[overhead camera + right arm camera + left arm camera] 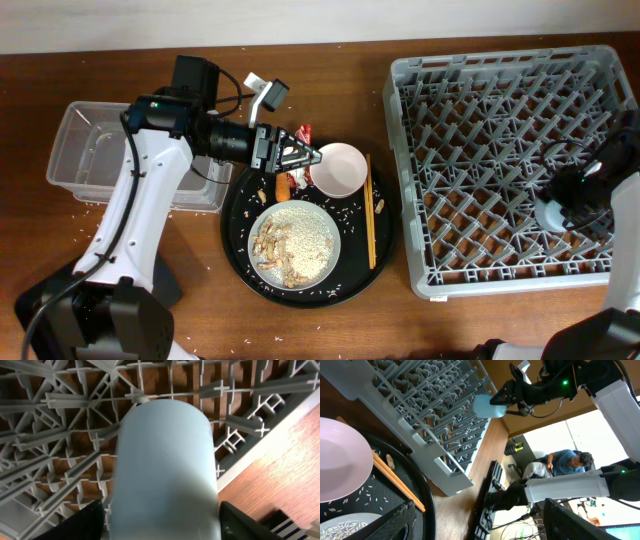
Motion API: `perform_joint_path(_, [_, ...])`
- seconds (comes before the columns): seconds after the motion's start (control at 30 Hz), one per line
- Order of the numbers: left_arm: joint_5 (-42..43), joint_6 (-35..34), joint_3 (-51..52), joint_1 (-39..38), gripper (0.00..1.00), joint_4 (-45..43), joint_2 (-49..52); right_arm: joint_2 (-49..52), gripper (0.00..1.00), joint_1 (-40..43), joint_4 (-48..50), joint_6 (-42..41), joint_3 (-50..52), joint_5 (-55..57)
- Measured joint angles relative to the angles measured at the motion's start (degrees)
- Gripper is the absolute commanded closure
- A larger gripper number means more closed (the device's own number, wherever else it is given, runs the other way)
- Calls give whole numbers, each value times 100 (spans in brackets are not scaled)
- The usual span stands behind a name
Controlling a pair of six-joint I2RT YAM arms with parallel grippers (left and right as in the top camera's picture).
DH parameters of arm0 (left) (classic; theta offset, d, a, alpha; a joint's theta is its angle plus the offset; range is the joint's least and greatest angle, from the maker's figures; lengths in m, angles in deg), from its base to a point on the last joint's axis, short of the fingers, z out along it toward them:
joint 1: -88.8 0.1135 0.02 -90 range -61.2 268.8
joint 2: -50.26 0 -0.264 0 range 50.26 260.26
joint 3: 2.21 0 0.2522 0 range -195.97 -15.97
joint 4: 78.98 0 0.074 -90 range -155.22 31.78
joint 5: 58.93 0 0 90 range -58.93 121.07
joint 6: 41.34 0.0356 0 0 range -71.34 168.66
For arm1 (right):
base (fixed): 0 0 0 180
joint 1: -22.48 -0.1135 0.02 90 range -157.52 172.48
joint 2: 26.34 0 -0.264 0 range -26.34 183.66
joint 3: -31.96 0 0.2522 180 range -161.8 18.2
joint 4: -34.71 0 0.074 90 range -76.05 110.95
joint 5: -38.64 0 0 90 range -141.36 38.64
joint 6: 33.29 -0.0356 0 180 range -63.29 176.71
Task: Sort waste into correct bins and load items into the dishwasher rack
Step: 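Lower the blue cup into the dish rack with the right gripper, then reach the right gripper to the pink bowl and grasp its rim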
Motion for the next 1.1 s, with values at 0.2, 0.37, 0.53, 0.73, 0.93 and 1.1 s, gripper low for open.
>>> perform_joint_path(0.2, [-103, 0, 0, 0, 34, 17, 0, 0, 14, 0, 9, -20, -13, -15])
perform_joint_path(0.37, [-188, -4, 0, 72, 39, 17, 0, -76, 19, -72, 22, 533, -367, -1132])
perform_joint_path(0.53, [-1325, -503, 4, 356, 39, 17, -247, -748, 24, -1228, 485, 1115, -579, -2234])
perform_joint_path(0.73, [-4352, -1897, 15, 450, 28, 149, -1733, -717, 28, -3397, 946, 1123, -658, -2328])
perform_joint_path(0.93, [-6594, -2667, 4, 455, 1, 437, -3405, 566, 36, -4583, 1320, 330, -662, -1408])
perform_joint_path(1.1, [-7182, -2791, 4, 457, 1, 553, -3832, 1615, 42, -4846, 1952, -20, -662, -1130])
